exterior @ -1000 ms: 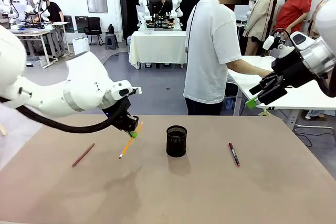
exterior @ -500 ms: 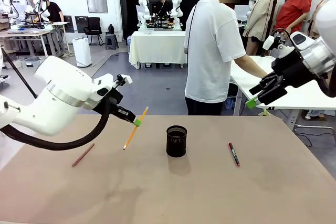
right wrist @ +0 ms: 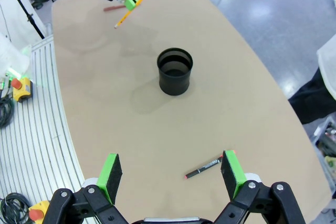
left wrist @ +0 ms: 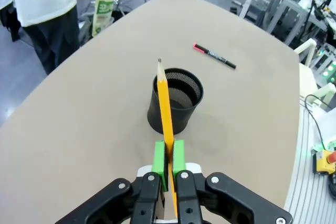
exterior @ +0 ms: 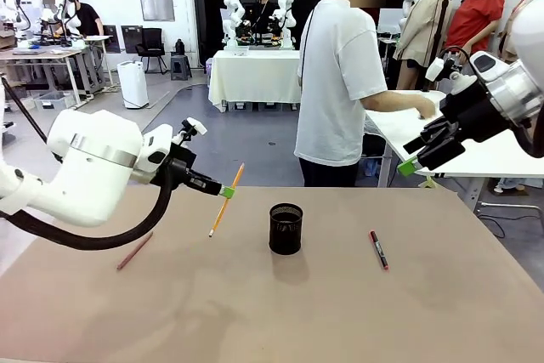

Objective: Place the pens into the pen holder.
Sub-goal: Pick up a writing instrument from the table and place it into the Pen holder.

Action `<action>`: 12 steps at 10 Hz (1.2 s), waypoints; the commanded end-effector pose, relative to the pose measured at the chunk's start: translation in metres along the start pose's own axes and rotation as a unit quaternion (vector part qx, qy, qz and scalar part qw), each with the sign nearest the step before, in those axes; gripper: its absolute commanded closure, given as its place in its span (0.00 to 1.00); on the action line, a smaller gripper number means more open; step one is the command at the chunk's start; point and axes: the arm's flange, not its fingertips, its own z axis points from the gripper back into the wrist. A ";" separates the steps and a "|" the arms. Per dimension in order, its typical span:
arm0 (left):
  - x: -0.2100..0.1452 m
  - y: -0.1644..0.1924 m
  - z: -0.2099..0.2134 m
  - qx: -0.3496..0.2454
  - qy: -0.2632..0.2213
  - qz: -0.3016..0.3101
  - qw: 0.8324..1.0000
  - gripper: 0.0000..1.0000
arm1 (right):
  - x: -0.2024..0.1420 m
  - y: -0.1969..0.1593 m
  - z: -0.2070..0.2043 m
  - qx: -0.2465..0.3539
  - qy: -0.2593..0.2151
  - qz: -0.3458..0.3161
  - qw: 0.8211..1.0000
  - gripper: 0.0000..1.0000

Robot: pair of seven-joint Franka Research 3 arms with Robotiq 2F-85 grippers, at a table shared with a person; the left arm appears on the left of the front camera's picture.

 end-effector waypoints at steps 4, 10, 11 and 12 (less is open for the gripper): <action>0.006 0.009 -0.022 -0.081 -0.068 -0.008 0.994 1.00 | 0.002 0.000 0.001 0.001 -0.005 -0.006 1.000 0.00; 0.050 0.012 -0.076 -0.178 -0.235 -0.133 0.946 1.00 | 0.002 0.000 0.001 0.001 -0.005 -0.006 1.000 0.00; 0.054 0.004 -0.091 -0.176 -0.243 -0.145 0.943 1.00 | 0.002 0.000 0.001 0.001 -0.005 -0.006 1.000 0.00; 0.054 0.003 -0.100 -0.182 -0.244 -0.150 0.941 1.00 | 0.002 0.000 0.001 0.001 -0.005 -0.006 1.000 0.00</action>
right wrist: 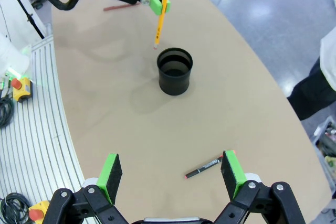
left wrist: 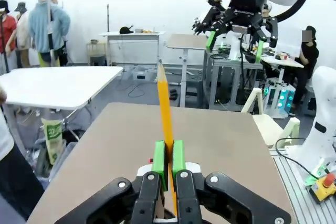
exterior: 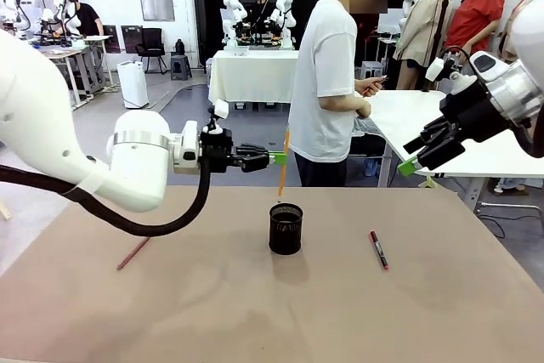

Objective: Place the pens into the pen holder.
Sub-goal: Pick up a writing instrument from the table and place it into the Pen holder.

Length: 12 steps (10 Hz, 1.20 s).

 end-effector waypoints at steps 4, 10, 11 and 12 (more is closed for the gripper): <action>-0.022 0.019 -0.017 0.017 -0.030 0.000 0.999 1.00 | 0.002 0.000 0.000 0.002 -0.005 -0.006 1.000 0.00; -0.049 0.039 -0.023 0.028 -0.016 0.029 0.999 0.87 | 0.002 0.000 0.000 0.002 -0.005 -0.006 1.000 0.00; -0.053 0.040 -0.021 0.028 -0.014 0.033 0.999 0.67 | 0.002 0.000 0.000 0.002 -0.005 -0.006 1.000 0.00; -0.055 0.040 -0.021 0.028 -0.012 0.036 0.999 0.48 | 0.002 0.000 0.000 0.002 -0.005 -0.006 1.000 0.00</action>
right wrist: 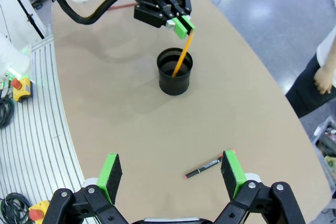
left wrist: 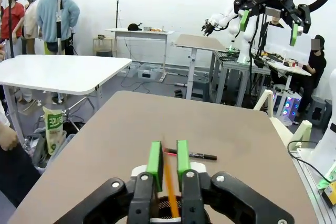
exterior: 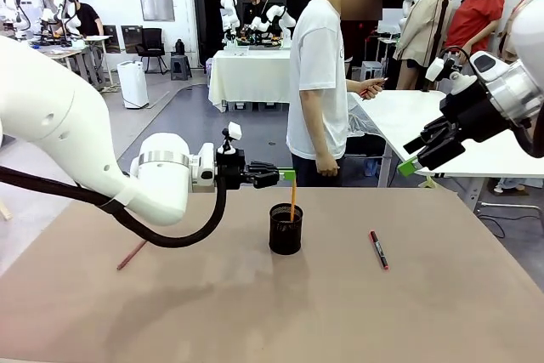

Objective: Place the pens into the pen holder.
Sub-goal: Pick up a writing instrument from the table and place it into the Pen holder.

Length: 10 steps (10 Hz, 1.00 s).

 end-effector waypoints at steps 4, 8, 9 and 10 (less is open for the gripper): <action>0.006 -0.002 0.009 0.021 0.022 0.008 1.000 0.00 | 0.003 0.000 0.000 0.002 -0.005 -0.006 1.000 0.00; 0.036 -0.026 0.063 0.029 0.122 -0.007 0.992 0.00 | 0.003 0.000 0.000 0.002 -0.005 -0.006 1.000 0.00; 0.040 -0.033 0.072 0.029 0.159 0.005 0.987 0.00 | 0.003 0.000 0.000 0.002 -0.005 -0.006 1.000 0.00; 0.043 -0.040 0.080 0.019 0.202 0.005 0.979 0.00 | 0.003 0.000 0.000 0.002 -0.005 -0.006 1.000 0.00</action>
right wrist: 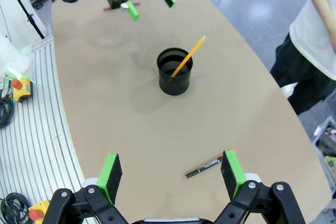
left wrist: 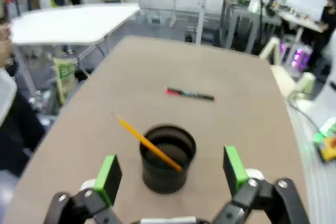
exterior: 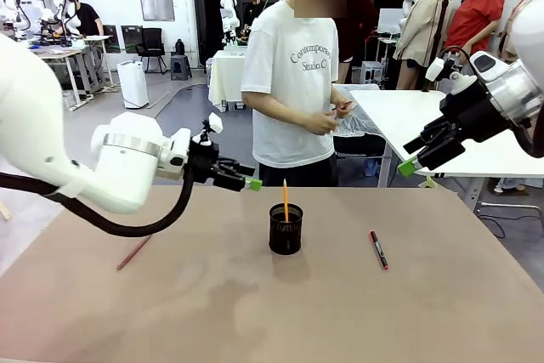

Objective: Place the pens into the pen holder.
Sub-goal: Pick up a writing instrument from the table and place it into the Pen holder.

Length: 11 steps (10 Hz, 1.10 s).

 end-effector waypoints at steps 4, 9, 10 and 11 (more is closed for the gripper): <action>0.012 -0.033 0.064 0.041 0.223 -0.025 0.974 0.00 | 0.003 0.000 0.000 0.001 -0.006 -0.006 1.000 0.00; 0.025 -0.035 0.153 0.006 0.244 -0.048 0.968 0.00 | 0.003 0.000 0.000 0.001 -0.006 -0.006 1.000 0.00; 0.031 -0.031 0.168 -0.001 0.219 -0.053 0.974 0.00 | 0.003 0.000 0.000 0.001 -0.006 -0.006 1.000 0.00; 0.038 -0.026 0.180 -0.004 0.203 -0.055 0.978 0.00 | 0.003 0.000 0.000 0.001 -0.006 -0.006 1.000 0.00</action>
